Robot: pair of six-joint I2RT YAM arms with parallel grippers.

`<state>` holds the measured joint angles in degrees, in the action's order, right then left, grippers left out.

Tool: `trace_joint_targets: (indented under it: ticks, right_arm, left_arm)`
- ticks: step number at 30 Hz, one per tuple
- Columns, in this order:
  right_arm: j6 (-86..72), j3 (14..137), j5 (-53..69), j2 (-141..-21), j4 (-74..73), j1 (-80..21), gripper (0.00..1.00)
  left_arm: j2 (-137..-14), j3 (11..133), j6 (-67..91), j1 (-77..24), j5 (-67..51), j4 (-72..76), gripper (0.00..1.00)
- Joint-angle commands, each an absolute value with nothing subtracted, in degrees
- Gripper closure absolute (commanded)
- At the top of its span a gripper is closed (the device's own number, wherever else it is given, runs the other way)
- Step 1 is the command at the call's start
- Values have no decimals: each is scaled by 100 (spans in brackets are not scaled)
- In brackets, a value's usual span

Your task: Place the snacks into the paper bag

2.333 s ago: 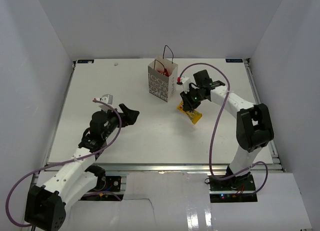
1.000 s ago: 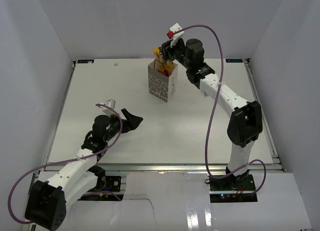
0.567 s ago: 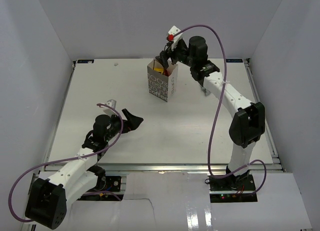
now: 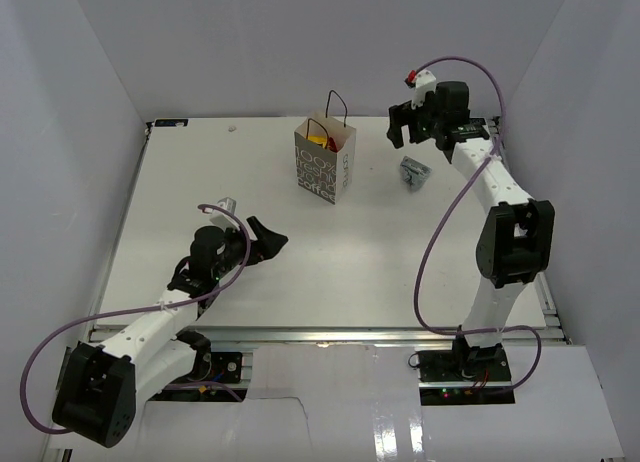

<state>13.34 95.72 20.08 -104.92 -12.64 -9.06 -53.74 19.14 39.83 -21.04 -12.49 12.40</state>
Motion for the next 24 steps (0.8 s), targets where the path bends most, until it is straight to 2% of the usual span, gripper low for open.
trace_joint_targets:
  ticks: [1, 4, 11, 14, 15, 18, 24]
  right_arm:
    - [643, 9641, -585, -10968, -1538, -967, 8]
    - [290, 9949, -1414, -11363, -1652, -976, 10]
    - [141, 10099, -1125, -12057, -1828, -984, 9]
    - [211, 10107, -967, -12313, -1837, -984, 0]
    - [281, 10107, -941, -12383, -1767, -984, 10]
    - [386, 10160, -853, -12629, -1740, -984, 23]
    - [492, 10143, -765, -12744, -1705, -984, 44]
  left_arm:
    - [-5370, 2145, 3937, -2065, -1310, 1415, 2]
    - [-5335, 2109, 3973, -2065, -1292, 1433, 2]
    - [-5335, 2100, 4025, -2065, -1292, 1433, 2]
    - [-5326, 2083, 4052, -2065, -1283, 1433, 2]
    - [-5335, 2083, 4069, -2065, -1292, 1433, 2]
    - [-5361, 2074, 4087, -2065, -1301, 1424, 2]
    - [-5326, 2039, 4122, -2065, -1283, 1424, 2]
